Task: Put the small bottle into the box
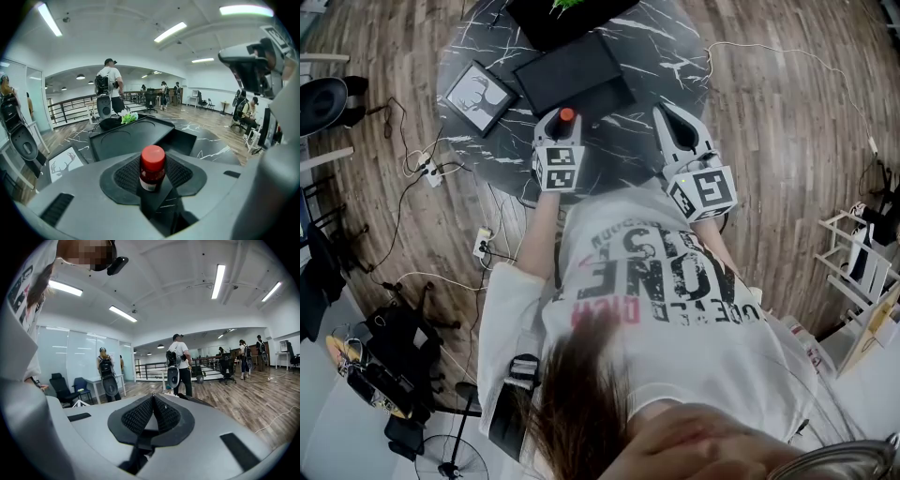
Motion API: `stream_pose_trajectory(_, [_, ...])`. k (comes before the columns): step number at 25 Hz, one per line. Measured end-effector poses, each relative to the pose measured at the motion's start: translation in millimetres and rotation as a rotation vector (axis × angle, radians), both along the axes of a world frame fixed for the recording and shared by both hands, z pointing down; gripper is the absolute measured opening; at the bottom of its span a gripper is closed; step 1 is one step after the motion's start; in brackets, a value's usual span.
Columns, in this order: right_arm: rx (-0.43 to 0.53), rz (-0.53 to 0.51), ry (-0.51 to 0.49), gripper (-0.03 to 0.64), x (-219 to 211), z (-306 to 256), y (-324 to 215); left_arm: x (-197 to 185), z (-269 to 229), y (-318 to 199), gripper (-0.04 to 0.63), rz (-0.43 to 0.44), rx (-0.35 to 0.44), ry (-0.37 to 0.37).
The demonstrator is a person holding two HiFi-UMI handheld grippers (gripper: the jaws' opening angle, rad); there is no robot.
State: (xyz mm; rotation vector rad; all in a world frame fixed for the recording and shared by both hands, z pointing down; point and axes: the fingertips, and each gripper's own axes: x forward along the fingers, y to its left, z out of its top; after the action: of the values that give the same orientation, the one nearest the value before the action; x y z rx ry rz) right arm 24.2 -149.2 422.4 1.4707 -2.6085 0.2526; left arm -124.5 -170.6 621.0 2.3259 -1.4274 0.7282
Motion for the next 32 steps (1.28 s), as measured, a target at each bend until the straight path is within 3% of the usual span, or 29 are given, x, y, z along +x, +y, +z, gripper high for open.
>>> stream_pose_trajectory(5, [0.0, 0.0, 0.0, 0.003, 0.6, 0.5, 1.2, -0.4, -1.8, -0.3, 0.224, -0.018, -0.002, 0.024])
stream_pose_trajectory(32, [0.002, -0.001, -0.005, 0.003, 3.6, -0.4, 5.4, 2.6, -4.5, 0.3, 0.227, -0.017, -0.004, 0.013])
